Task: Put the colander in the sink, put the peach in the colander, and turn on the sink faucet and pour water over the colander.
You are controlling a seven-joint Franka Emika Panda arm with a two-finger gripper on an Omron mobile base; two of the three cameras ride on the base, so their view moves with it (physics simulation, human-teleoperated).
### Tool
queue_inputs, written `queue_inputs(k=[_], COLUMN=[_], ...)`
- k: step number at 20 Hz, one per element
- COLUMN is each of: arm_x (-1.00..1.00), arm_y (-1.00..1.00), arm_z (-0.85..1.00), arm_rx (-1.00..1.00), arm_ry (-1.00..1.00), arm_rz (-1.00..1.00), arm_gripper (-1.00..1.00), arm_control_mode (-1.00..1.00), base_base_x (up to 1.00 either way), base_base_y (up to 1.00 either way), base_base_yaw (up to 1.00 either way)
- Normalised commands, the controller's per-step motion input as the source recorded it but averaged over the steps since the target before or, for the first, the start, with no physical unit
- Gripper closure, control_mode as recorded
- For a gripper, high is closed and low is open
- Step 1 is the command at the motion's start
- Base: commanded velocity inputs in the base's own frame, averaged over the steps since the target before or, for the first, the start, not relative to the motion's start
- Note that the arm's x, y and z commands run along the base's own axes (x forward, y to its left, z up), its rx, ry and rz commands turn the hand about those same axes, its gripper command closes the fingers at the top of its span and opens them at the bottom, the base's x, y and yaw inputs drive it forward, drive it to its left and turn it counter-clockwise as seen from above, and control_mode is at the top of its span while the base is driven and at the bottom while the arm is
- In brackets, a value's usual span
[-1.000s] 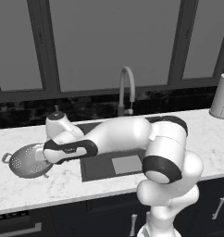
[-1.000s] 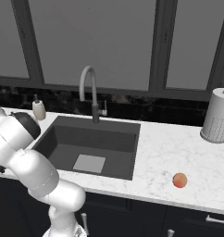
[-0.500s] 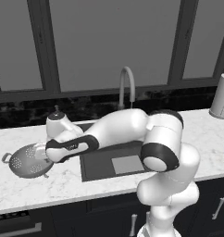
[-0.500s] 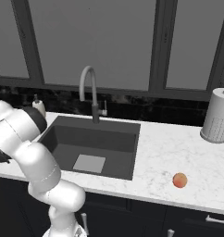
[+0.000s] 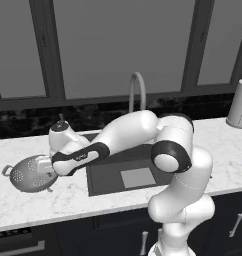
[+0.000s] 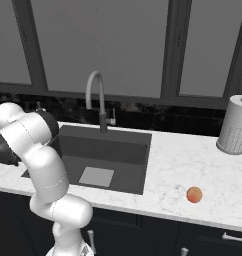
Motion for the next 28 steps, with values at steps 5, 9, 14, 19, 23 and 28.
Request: queue_inputs(k=[5, 9, 14, 19, 23, 28], arm_x=[0.15, 0.11, 0.05, 0.00, 0.00, 0.00], arm_y=[0.14, 0.07, 0.07, 0.07, 0.02, 0.00], arm_z=[-0.21, -0.02, 0.00, -0.07, -0.08, 0.00], arm_rx=[0.00, 0.00, 0.00, 0.00, 0.00, 0.00], arm_ry=[0.00, 0.00, 0.00, 0.00, 0.00, 0.00], arm_rz=[0.00, 0.00, 0.00, 0.00, 0.00, 0.00], arm_gripper=[-1.00, -1.00, -1.00, 1.00, 1.00, 1.00], arm_control_mode=[-1.00, -1.00, -1.00, -1.00, -1.00, -1.00], base_base_x=[0.00, 0.00, 0.00, 0.00, 0.00, 0.00], base_base_y=[0.00, 0.00, 0.00, 0.00, 0.00, 0.00], base_base_yaw=[0.00, 0.00, 0.00, 0.00, 0.00, 0.00])
